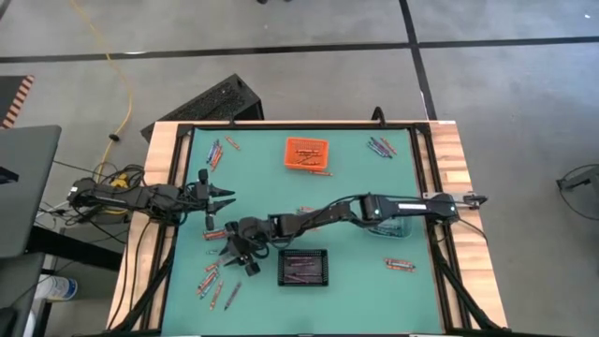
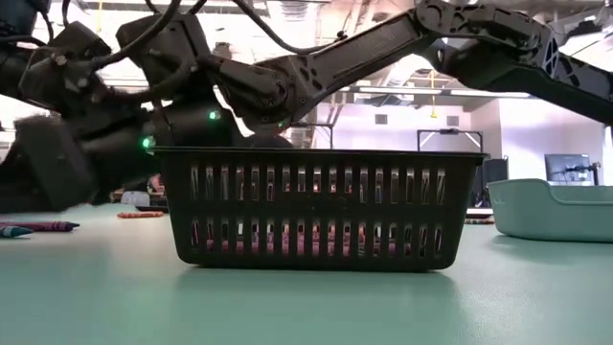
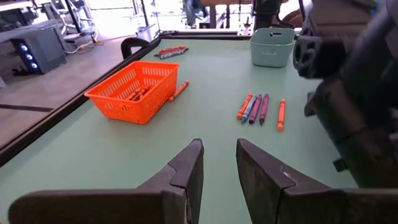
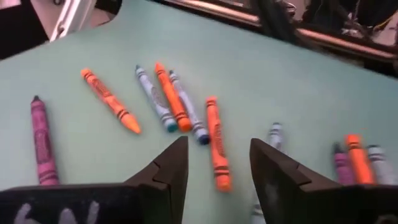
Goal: Sort crayons
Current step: Put the orange crayon into the orange bin
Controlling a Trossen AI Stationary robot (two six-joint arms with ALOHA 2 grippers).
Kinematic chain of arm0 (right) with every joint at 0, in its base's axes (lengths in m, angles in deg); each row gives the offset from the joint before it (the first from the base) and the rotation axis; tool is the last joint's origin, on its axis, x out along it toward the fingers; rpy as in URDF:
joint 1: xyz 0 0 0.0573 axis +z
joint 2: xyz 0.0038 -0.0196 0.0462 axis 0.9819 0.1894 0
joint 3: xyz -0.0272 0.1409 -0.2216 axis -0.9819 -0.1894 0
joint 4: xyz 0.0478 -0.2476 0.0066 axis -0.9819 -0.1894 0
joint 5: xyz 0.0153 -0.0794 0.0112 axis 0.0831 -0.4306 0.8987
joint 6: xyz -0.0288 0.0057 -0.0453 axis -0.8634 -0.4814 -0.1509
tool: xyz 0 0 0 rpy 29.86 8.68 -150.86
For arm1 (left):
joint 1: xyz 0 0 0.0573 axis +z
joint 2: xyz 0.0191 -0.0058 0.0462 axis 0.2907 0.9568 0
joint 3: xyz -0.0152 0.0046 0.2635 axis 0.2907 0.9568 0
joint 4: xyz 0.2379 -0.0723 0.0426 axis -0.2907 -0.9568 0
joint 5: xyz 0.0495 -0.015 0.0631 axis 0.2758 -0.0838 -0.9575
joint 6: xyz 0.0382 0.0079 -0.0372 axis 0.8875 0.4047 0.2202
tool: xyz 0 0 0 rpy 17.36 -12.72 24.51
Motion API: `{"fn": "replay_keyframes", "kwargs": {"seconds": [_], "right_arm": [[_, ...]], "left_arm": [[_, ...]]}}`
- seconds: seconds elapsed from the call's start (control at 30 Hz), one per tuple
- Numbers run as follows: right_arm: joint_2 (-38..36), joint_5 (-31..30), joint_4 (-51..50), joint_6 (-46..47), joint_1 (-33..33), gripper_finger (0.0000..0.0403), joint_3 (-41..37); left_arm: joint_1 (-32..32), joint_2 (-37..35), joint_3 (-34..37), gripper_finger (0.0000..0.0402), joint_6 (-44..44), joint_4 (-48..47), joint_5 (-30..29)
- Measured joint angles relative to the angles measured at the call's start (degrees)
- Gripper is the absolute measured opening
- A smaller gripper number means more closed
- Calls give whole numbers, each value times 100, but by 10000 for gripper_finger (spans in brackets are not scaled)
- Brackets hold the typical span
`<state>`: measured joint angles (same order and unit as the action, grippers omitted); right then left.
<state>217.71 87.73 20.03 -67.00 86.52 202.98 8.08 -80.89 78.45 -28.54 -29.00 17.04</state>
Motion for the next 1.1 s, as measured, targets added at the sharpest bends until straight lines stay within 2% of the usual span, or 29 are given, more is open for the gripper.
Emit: {"fn": "replay_keyframes", "kwargs": {"seconds": [0.33, 0.7, 0.9, 1.1], "right_arm": [[16, -141, -280, -307, -33, 128, 0], [576, -67, 176, -141, -28, 118, 158], [526, -87, -223, -175, -28, 115, 157], [301, -109, -868, -194, -105, 90, 138]], "left_arm": [[1, -2, 0, 86, 0, 0, -1], [0, -2, 0, 86, 0, -1, 3], [1, -4, -2, 86, 0, 0, -3], [2, -2, 0, 86, 0, 0, -6]]}}
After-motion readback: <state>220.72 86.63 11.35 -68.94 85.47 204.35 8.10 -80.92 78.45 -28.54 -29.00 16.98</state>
